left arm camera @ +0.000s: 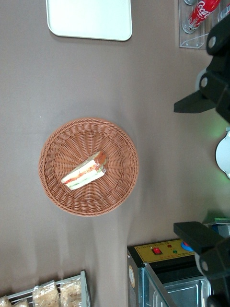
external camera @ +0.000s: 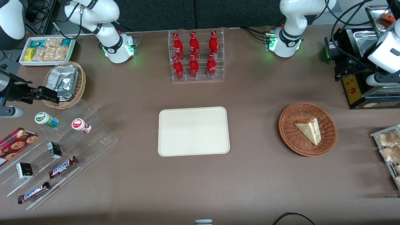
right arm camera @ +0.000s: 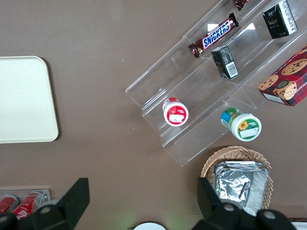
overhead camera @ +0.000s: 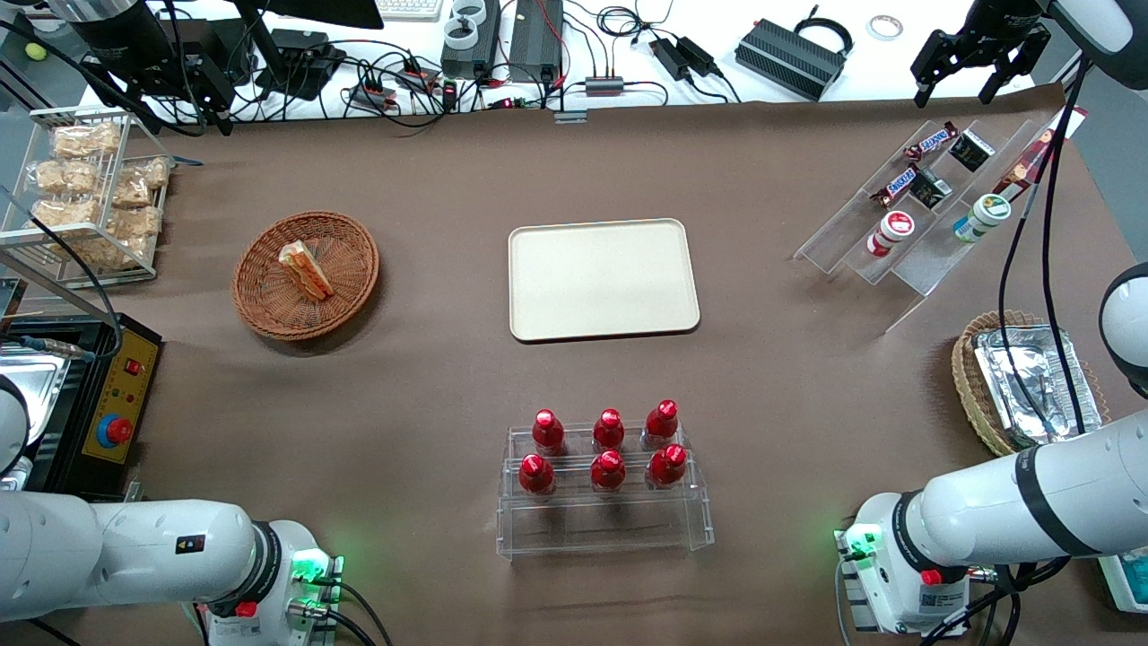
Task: Place sandwich from basket to tray
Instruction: 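Move the left gripper over the sandwich in the wicker basket, then lower the left gripper and close it on the triangular sandwich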
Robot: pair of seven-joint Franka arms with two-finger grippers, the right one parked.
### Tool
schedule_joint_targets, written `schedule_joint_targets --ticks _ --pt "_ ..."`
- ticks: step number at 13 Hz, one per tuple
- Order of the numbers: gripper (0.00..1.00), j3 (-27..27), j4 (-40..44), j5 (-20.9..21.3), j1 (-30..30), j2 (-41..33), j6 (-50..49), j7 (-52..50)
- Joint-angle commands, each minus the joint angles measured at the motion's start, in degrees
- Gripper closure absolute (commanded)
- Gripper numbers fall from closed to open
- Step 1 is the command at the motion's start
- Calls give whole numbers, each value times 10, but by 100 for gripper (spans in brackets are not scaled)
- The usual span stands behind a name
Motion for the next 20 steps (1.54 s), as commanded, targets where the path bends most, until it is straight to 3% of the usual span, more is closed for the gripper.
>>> schedule_joint_targets --ticks 1,3,6,13,16,20 --pt "0 3 19 8 -6 10 -17 2" --pt "0 4 18 12 -7 27 -16 -13" --pt "0 8 -16 21 5 83 9 -158" --pt "0 19 -230 10 16 93 298 -358" --pt "0 19 -246 10 17 144 350 -416" --pt "0 40 -272 11 17 185 425 -418"
